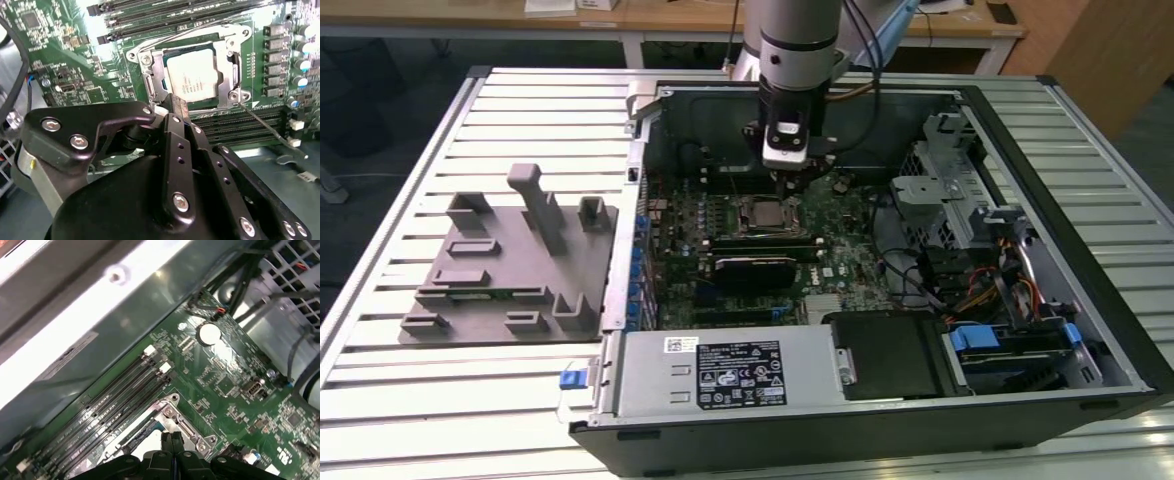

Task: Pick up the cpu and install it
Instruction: 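Close the cpu cover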

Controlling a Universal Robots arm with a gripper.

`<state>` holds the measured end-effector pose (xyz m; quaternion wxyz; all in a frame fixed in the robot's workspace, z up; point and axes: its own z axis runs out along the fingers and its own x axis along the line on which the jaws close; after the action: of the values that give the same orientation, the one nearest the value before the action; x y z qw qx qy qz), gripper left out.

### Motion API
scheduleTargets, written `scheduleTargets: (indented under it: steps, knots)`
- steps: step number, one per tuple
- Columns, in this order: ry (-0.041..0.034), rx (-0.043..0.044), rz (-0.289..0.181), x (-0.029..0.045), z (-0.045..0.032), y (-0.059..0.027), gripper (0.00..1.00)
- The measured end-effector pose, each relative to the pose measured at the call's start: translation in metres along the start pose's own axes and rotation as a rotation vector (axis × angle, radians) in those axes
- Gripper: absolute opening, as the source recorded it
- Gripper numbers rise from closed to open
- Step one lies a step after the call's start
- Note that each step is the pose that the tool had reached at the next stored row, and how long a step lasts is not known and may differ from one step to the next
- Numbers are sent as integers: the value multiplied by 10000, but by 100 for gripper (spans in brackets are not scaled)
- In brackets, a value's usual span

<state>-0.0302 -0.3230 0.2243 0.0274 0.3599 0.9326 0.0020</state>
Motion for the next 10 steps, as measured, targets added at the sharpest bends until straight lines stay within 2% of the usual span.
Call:
scheduleTargets:
  steps: [10]
  knots:
    - [41,-87,-1754,0,2,0,11]
